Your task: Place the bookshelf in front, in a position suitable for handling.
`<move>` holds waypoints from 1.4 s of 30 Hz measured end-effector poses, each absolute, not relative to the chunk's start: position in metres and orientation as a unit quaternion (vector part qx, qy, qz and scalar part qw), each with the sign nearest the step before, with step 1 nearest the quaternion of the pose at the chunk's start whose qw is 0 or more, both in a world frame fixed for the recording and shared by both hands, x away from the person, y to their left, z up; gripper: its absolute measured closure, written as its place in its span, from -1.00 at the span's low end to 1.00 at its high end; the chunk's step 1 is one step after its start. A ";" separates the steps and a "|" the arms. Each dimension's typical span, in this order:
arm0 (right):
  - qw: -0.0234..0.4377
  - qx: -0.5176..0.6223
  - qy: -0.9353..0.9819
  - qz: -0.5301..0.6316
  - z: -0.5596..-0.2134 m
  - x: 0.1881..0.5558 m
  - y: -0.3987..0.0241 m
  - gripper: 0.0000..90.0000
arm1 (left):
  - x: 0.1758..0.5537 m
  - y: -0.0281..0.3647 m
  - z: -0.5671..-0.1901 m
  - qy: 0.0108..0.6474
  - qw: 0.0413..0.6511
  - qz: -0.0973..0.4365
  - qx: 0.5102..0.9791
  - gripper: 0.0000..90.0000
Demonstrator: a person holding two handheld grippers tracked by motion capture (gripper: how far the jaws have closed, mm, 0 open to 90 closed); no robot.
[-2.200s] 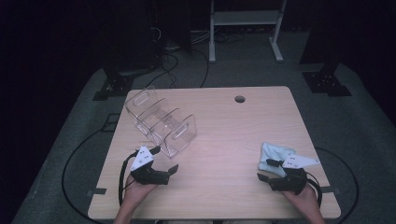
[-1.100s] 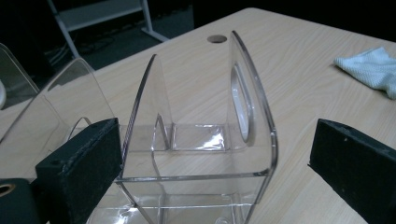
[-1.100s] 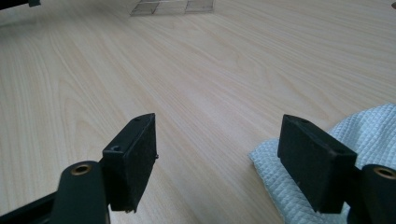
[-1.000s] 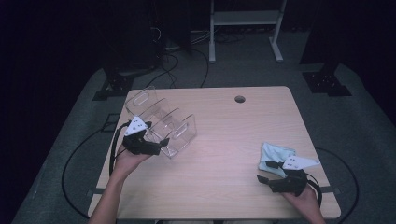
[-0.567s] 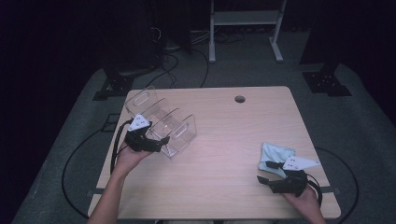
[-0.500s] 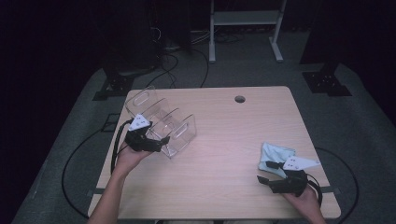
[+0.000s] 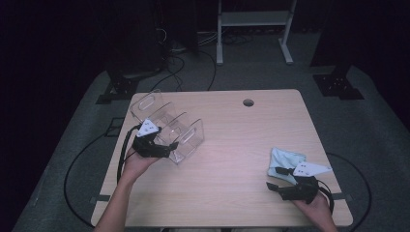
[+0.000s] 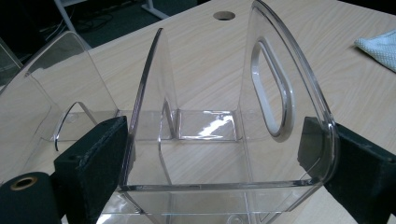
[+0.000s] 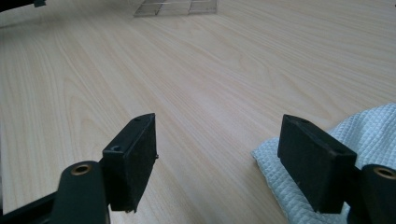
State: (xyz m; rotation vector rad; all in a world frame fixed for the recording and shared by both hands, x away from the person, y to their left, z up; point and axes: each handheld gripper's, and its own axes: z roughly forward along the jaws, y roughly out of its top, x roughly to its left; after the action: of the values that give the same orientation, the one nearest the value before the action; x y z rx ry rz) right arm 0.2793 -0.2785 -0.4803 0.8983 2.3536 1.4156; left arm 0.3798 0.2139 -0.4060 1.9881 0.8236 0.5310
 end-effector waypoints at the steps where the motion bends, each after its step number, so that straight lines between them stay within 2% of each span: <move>1: 0.126 0.309 0.808 0.486 -0.480 0.279 -0.278 -0.39 | 0.379 0.213 -0.406 0.332 0.446 0.216 0.803 -0.83; 28: 0.125 0.312 0.805 0.488 -0.481 0.279 -0.280 -0.39 | 0.327 0.130 -0.407 0.321 0.452 0.200 0.808 -0.90; 36: 0.125 0.313 0.805 0.488 -0.481 0.279 -0.280 -0.39 | 0.320 0.115 -0.408 0.307 0.459 0.192 0.811 -0.92; 42: 0.126 0.314 0.804 0.490 -0.481 0.279 -0.281 -0.39 | 0.316 0.122 -0.401 0.303 0.486 0.185 0.799 -0.95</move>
State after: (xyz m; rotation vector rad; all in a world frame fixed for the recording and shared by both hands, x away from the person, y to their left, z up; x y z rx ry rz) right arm 0.2788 -0.2814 -0.4806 0.9134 2.3401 1.4258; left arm 0.3161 0.1217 -0.4008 1.9432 0.7371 0.4507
